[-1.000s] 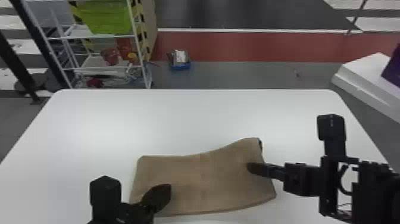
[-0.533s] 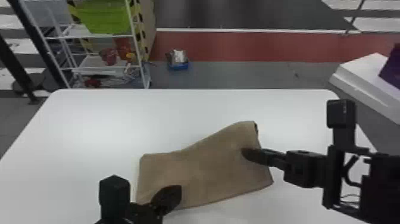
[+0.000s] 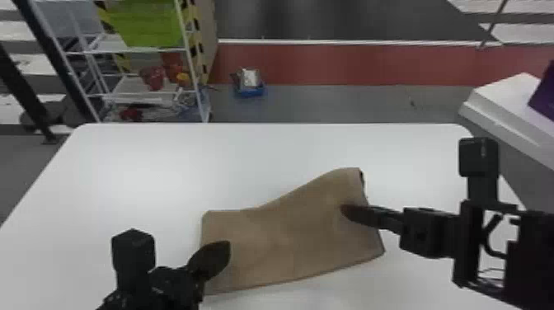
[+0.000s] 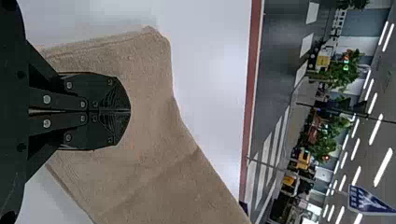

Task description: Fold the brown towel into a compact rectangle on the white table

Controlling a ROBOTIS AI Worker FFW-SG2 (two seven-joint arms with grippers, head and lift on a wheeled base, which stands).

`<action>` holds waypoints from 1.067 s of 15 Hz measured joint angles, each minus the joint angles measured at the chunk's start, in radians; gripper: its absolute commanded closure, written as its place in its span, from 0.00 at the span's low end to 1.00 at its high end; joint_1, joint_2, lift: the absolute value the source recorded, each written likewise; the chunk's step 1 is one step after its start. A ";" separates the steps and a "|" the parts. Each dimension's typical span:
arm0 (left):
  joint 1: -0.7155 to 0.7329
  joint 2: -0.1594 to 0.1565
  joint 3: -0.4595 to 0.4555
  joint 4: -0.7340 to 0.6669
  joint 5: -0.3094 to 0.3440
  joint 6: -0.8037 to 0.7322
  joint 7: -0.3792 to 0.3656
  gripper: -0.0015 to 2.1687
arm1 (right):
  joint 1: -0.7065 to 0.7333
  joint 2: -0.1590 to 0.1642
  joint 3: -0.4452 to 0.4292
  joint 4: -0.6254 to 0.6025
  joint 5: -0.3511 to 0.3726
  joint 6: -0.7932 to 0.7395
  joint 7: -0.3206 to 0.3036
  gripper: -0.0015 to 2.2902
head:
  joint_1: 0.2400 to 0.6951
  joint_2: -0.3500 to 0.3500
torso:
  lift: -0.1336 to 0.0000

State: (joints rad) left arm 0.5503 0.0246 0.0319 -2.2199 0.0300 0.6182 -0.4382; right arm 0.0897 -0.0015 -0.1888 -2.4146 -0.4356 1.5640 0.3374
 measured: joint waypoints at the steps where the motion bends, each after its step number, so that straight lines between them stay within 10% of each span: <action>1: -0.016 0.000 0.005 0.033 -0.006 0.001 0.000 0.96 | -0.001 0.000 0.002 0.000 0.000 0.000 0.000 0.43 | 1.00 0.57 | 0.07; 16: -0.028 0.005 -0.113 0.077 -0.038 0.007 0.005 0.96 | -0.061 0.000 0.128 0.118 -0.004 0.000 -0.046 0.43 | 1.00 0.56 | 0.07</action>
State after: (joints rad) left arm 0.5227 0.0296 -0.0814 -2.1427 -0.0083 0.6252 -0.4334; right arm 0.0286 -0.0015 -0.0604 -2.2969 -0.4400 1.5640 0.2913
